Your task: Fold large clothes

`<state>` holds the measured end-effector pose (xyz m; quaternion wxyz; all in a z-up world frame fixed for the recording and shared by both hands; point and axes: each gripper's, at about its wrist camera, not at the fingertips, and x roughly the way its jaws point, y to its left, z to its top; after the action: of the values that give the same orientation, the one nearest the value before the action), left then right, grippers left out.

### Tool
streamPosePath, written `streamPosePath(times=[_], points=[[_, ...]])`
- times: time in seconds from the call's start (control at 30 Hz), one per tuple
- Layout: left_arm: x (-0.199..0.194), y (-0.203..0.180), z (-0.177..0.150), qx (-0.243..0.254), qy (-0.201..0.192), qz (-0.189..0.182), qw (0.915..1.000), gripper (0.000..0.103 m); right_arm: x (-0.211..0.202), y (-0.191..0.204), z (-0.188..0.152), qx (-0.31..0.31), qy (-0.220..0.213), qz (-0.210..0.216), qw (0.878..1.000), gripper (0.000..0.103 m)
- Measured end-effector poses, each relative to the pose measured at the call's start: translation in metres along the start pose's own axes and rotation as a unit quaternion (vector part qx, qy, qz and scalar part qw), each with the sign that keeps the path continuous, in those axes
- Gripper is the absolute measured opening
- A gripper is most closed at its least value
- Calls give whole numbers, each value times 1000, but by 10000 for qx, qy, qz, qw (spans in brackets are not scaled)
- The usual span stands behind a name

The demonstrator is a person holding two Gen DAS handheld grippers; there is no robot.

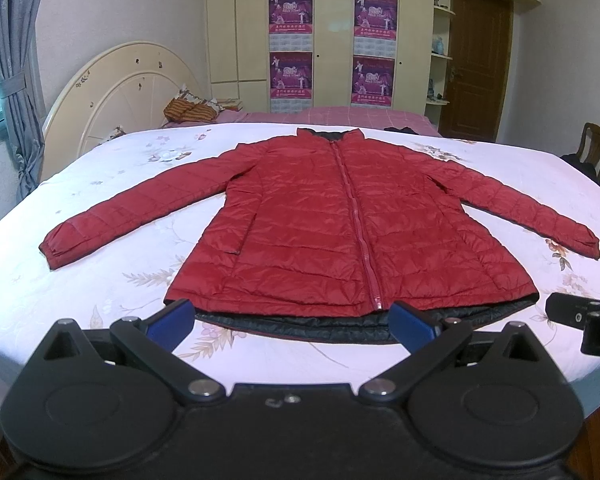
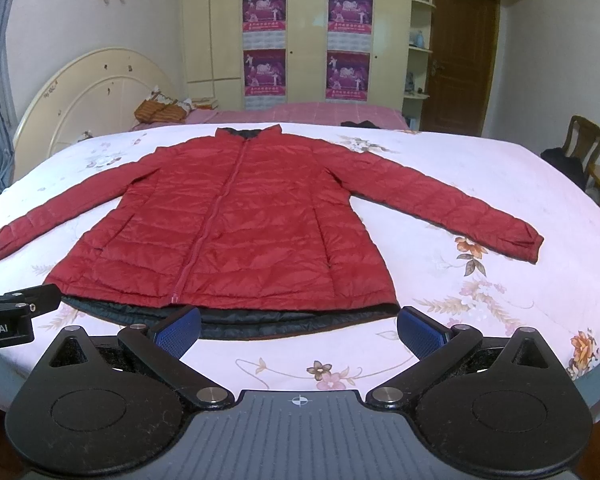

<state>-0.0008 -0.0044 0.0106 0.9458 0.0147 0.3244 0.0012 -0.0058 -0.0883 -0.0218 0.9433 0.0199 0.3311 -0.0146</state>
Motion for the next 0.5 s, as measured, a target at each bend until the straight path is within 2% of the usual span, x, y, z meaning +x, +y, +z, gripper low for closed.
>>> streamPosePath(times=[0.27, 0.5], points=[[1, 2, 1, 1, 27, -11, 10000, 103, 1, 1, 0, -7, 17, 4, 10000, 103], [16, 6, 16, 16, -21, 17, 10000, 103, 14, -6, 9, 72, -3, -30, 10000, 103]])
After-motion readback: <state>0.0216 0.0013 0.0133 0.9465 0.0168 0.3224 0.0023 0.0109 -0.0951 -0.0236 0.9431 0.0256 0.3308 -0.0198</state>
